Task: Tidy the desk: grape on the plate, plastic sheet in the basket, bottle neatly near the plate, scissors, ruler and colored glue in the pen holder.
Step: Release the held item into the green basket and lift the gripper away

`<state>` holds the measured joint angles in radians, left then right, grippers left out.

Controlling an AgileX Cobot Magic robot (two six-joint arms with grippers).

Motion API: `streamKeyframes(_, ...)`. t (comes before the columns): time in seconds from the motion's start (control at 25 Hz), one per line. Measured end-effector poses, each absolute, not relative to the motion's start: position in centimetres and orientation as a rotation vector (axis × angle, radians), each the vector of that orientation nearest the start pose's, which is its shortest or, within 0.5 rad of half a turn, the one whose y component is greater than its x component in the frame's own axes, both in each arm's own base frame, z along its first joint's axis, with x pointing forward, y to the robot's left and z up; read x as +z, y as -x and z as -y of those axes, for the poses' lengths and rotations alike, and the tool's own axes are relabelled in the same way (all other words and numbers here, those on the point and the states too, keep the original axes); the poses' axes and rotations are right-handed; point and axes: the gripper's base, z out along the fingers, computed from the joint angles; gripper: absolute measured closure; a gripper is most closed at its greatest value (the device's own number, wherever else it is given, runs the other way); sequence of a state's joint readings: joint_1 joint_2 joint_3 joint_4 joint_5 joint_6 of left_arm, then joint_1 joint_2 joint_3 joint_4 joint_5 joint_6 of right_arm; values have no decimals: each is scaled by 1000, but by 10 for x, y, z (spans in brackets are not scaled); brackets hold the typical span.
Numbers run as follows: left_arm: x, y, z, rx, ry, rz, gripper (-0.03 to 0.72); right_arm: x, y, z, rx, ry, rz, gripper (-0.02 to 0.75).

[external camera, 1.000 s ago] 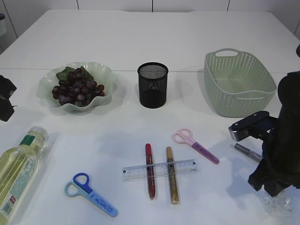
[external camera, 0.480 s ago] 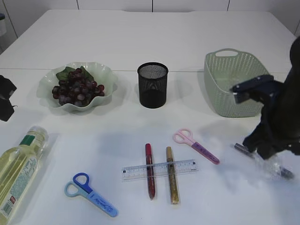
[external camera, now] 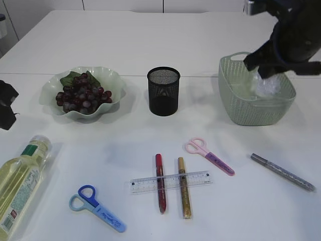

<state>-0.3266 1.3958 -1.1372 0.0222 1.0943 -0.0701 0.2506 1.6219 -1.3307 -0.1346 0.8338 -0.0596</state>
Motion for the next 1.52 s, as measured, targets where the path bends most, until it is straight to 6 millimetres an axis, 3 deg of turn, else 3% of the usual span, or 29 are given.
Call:
streamKeyframes(0.2, 300, -253, 85, -68, -369, -2815, 412, 304, -376, -64, -137, 368, -2497, 636)
streamKeyframes(0.44, 299, -252, 85, -82, -365, -2833, 416, 284, -422, -47, -158, 273, -2517, 617)
streamKeyframes(0.52, 299, -251, 85, -80, -366, -2840, 416, 275, -435, -44, -154, 228, -2533, 552)
streamKeyframes(0.76, 299, -251, 85, -79, -367, -2845, 417, 249, -455, -44, -151, 189, -2582, 203)
streamKeyframes(0.88, 299, -251, 85, -79, -367, -2845, 417, 246, -456, -44, -144, 173, -2596, 159)
streamKeyframes(1.08, 299, -251, 85, -80, -366, -2841, 417, 251, -447, -45, -120, 140, -2666, 162)
streamKeyframes(1.2, 299, -251, 85, -80, -366, -2840, 417, 266, -434, -43, -122, 125, -2719, 165)
streamKeyframes(1.4, 299, -252, 84, -65, -371, -2839, 419, 308, -404, -42, -76, 109, -2715, 167)
streamKeyframes(1.52, 299, -252, 82, -21, -385, -2832, 419, 319, -382, -45, 12, 129, -2745, 168)
